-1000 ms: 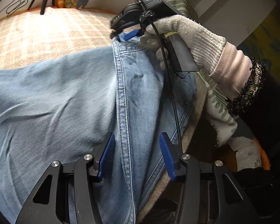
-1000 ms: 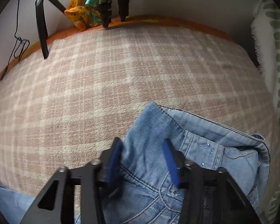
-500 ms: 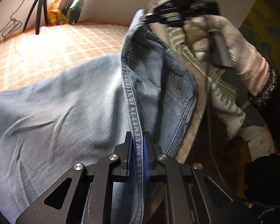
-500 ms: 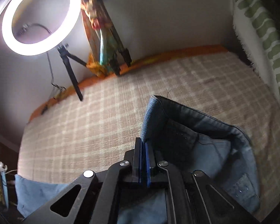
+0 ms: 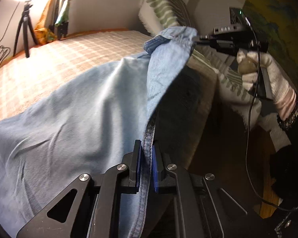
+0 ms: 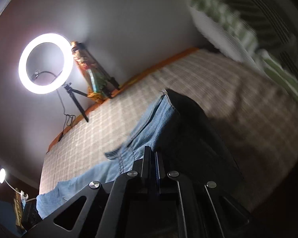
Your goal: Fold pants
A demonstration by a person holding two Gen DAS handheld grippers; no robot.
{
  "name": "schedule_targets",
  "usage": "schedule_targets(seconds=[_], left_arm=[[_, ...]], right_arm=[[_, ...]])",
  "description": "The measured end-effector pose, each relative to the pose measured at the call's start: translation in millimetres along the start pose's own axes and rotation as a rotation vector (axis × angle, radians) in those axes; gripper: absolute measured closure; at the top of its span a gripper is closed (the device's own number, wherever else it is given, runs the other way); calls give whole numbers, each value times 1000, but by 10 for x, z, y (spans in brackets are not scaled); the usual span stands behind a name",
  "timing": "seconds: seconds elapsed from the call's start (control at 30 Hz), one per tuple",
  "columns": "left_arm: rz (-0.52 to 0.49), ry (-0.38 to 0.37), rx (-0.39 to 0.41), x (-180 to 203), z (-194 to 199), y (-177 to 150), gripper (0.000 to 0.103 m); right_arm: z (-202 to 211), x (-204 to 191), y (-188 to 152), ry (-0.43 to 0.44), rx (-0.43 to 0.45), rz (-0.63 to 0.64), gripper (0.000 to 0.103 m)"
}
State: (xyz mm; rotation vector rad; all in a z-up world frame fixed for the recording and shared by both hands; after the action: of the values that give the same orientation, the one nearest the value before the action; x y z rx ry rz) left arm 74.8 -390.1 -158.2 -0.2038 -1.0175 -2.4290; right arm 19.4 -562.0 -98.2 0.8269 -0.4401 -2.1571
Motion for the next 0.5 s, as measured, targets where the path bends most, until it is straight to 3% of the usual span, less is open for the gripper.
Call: schedule_targets(seconds=[0.27,0.4,0.43,0.5], left_arm=[[-128,20,-60,218,-156,-117,95],[-134,25,-75,221,-205,-120,95],[-130,24,-76,210,-208,-115,95],[-119,23,-77,193,-197,-106,95]], right_arm=[[-49,787,-595,-7,-42,-223,102],[-108,944,-760,9,-47,-271,101],[-116,955,-762,11,-45,-275,94],[-151,985,-759,-8,-54,-288,63]])
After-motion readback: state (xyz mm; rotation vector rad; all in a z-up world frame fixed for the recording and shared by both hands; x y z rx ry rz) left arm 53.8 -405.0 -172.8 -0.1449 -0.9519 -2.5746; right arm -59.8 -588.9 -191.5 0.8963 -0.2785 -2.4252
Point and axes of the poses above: each gripper's, at about its wrist camera, not at the fingertips, and z roughly against the way its jaws point, x to its right, y to its top, the point moved 5 cm from there along -z, roughly the way its jaws point, and after that the axes turned 3 degrees about z, right-handed, at the moved point
